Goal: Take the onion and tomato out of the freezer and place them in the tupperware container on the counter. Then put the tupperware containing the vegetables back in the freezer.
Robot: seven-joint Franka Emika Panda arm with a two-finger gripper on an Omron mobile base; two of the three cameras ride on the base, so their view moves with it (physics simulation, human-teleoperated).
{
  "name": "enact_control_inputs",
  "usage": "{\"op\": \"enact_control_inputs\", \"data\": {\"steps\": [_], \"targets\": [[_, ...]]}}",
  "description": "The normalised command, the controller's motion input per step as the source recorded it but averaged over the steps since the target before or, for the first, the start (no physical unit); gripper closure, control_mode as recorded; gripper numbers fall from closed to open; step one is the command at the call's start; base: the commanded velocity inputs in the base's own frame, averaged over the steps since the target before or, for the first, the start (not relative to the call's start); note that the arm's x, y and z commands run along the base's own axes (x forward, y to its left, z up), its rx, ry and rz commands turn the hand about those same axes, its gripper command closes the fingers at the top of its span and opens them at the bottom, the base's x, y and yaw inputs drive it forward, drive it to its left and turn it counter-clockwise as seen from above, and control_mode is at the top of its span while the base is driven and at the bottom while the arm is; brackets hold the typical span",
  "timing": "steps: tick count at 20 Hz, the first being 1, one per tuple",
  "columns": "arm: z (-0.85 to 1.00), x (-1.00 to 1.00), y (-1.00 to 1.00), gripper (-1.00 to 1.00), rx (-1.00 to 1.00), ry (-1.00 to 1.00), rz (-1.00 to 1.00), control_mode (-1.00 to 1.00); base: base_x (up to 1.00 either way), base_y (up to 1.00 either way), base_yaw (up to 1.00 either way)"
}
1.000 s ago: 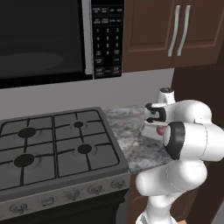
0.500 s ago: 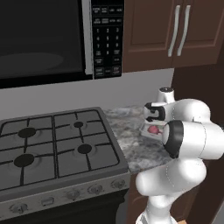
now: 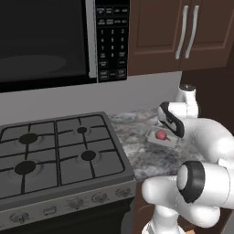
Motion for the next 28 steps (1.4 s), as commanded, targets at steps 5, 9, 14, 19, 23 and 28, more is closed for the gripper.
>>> {"op": "enact_control_inputs", "data": {"steps": [5,9,14,19,23,28], "targets": [[1.0,-1.0,0.0,-1.0,0.02,-0.13,0.0,-1.0,0.0,0.0,0.0],[1.0,-1.0,0.01,-1.0,0.02,-0.02,0.0,-1.0,0.0,0.0,0.0],[0.87,-1.0,0.13,-1.0,0.0,0.0,0.0,-1.0,0.0,0.0,0.0],[0.62,-0.97,0.29,-1.0,0.0,0.0,0.0,-1.0,0.0,0.0,0.0],[0.18,-0.47,0.51,-1.0,0.0,0.09,0.04,-1.0,0.0,0.0,0.0],[-0.01,-0.04,0.23,-1.0,0.0,0.09,0.02,-1.0,0.0,0.0,0.0]]}}
